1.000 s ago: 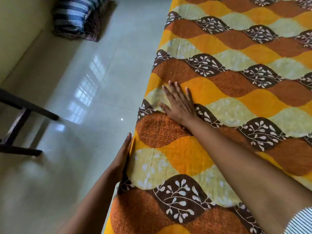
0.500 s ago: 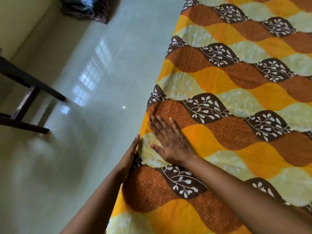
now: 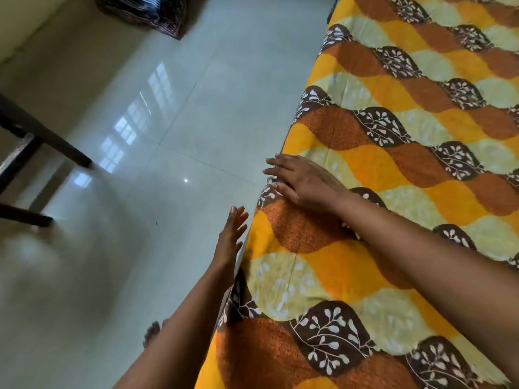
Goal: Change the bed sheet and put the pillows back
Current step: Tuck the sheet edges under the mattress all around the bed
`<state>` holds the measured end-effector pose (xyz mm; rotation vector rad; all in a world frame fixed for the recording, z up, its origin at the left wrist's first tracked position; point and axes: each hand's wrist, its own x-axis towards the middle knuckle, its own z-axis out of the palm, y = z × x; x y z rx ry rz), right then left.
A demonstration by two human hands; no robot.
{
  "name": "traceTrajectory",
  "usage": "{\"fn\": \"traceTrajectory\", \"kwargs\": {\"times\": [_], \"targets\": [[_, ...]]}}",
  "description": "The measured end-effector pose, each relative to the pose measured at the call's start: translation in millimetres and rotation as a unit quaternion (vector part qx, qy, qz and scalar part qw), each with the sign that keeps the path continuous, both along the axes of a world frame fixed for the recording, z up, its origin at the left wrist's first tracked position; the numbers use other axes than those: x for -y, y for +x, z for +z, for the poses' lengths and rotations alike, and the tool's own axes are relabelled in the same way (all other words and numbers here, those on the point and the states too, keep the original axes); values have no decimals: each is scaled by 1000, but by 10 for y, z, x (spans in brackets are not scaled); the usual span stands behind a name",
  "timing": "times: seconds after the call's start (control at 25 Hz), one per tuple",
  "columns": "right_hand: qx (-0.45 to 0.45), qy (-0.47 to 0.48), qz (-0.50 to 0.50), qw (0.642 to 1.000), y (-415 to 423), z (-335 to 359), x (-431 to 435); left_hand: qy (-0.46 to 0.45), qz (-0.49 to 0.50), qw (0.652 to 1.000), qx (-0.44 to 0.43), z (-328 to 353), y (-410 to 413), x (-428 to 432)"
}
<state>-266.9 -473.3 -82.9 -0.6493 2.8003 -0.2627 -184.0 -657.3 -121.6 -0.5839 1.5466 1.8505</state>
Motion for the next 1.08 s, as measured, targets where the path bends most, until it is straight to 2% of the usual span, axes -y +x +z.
{"fn": "traceTrajectory", "kwargs": {"times": [0.12, 0.2, 0.24, 0.36, 0.48, 0.6, 0.68, 0.8, 0.92, 1.0, 1.08], "targets": [[100, 167, 64, 979, -632, -65, -35, 115, -42, 992, 34, -13, -198, -172], [110, 236, 111, 959, -768, -135, -73, 153, -49, 986, 54, -4, -215, -230], [94, 240, 130, 957, -745, -160, -68, 164, -46, 984, 57, -12, -215, -247], [50, 165, 163, 971, -404, -239, 65, 173, -26, 983, 56, -54, -189, -262], [-36, 79, 153, 984, 106, -336, 273, 179, -5, 980, 82, -128, -159, -178], [-38, 41, 125, 991, 562, -445, 455, 172, 34, 978, 109, -105, -123, -74], [-47, -13, 107, 993, 832, -458, 556, 147, 14, 983, 106, -60, -57, 18], [-85, -87, 78, 990, 1123, -453, 625, 52, -26, 996, 64, -31, 92, 177], [-108, -164, -56, 979, 1352, -317, 616, -88, -41, 995, -33, 104, 325, 369], [-132, -188, -128, 965, 1571, -191, 530, -179, -77, 973, -125, 274, 567, 439], [-137, -175, -183, 958, 1847, -138, 331, -271, -133, 924, -234, 435, 915, 410]]}}
